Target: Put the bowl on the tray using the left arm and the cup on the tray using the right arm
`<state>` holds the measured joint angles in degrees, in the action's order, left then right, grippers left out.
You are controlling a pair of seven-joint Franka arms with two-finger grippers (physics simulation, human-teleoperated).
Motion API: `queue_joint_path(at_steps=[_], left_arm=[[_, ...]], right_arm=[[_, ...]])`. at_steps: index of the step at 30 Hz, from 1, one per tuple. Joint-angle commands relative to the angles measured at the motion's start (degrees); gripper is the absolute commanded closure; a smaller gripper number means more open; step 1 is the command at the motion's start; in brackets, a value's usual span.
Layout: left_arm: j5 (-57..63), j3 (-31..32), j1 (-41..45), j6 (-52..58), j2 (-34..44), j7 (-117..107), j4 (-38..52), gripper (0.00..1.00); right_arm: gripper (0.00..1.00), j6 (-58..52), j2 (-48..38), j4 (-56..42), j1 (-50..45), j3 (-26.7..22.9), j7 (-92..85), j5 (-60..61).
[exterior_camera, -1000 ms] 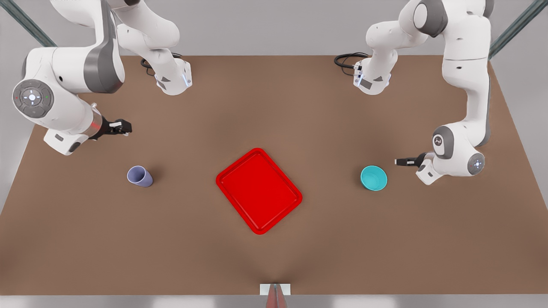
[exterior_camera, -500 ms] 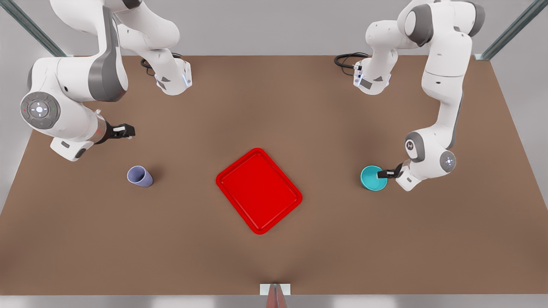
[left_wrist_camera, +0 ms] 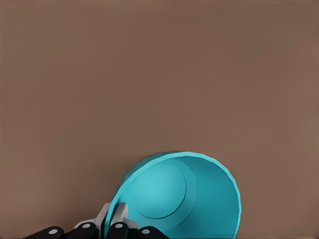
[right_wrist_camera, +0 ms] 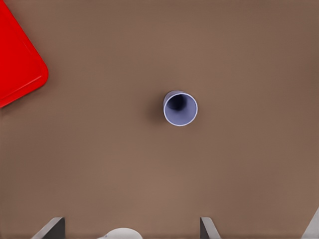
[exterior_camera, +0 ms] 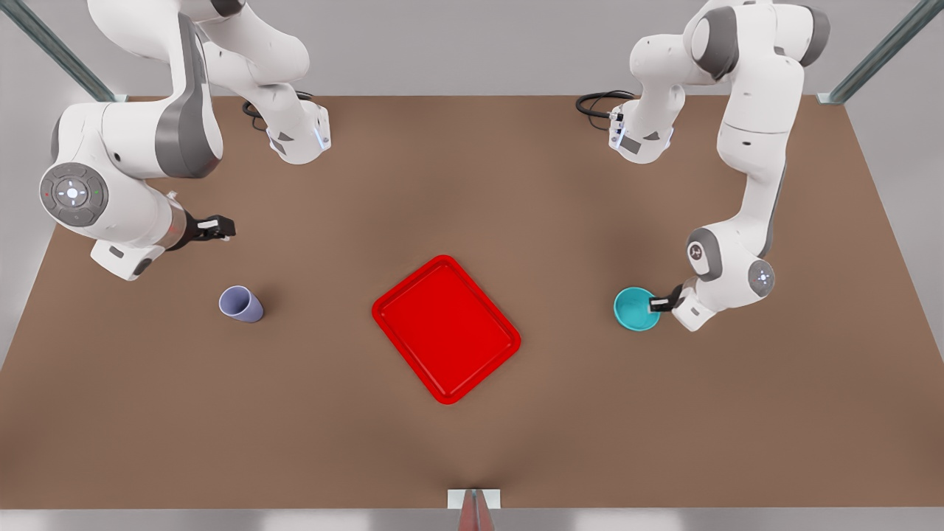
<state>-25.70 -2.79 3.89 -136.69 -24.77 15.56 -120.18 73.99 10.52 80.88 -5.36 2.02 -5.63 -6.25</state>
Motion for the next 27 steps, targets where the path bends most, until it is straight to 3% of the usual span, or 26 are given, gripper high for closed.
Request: queue_joint_path(at_steps=[1,3,5,6,7,10,15,17,20,21,24,25,27], left_arm=[[-1.28,-0.11,0.07,7.82,1.57,-2.19,2.40,0.79],[-0.66,-0.20,0.42,16.98,3.86,-10.71,8.99,0.79],[2.31,-0.20,8.32,21.63,2.19,-28.37,18.48,0.79],[10.76,-0.11,13.59,26.11,-2.90,-42.00,28.58,0.79],[10.94,-0.11,18.43,30.43,-9.14,-49.21,38.26,0.79],[10.85,-0.11,28.18,27.98,-19.34,-64.50,50.13,0.79],[10.59,0.24,31.62,14.53,-25.41,-73.66,53.83,0.79],[10.59,0.33,31.62,14.00,-26.20,-73.66,53.74,0.79],[10.50,1.21,31.53,12.50,-27.26,-73.31,53.74,0.79],[10.59,1.21,31.27,12.33,-27.69,-72.43,53.74,0.00],[10.50,0.94,30.74,14.17,-26.47,-71.63,53.65,0.00],[11.03,0.59,27.76,23.29,-23.49,-69.97,53.83,0.00],[14.36,-0.02,16.07,52.91,-9.78,-50.11,54.53,0.00]], right_arm=[[0.00,0.02,-0.06,-0.02,0.00,0.00,0.00,0.10],[0.00,0.02,-0.06,-0.02,0.00,0.00,0.00,0.10],[0.00,0.02,0.03,-0.02,0.08,0.00,0.00,0.10],[0.00,0.02,0.03,-0.02,0.08,0.00,0.00,0.10],[0.00,0.02,0.03,-0.02,0.08,0.00,0.00,0.10],[0.00,0.11,0.29,-0.02,0.08,0.00,0.00,0.10],[0.00,2.30,3.98,0.59,-0.35,0.08,1.49,0.10],[0.00,9.68,7.67,3.31,-4.48,0.09,10.63,0.01],[0.00,20.75,10.66,7.18,-4.49,0.09,10.99,0.54],[0.00,24.27,10.66,9.55,-3.87,0.09,10.90,0.54],[0.00,28.40,10.22,14.82,-1.15,0.09,9.58,0.54],[0.00,34.02,7.59,21.06,0.69,0.09,6.07,0.45],[0.00,44.66,3.99,30.82,4.74,0.00,-2.28,0.45]])
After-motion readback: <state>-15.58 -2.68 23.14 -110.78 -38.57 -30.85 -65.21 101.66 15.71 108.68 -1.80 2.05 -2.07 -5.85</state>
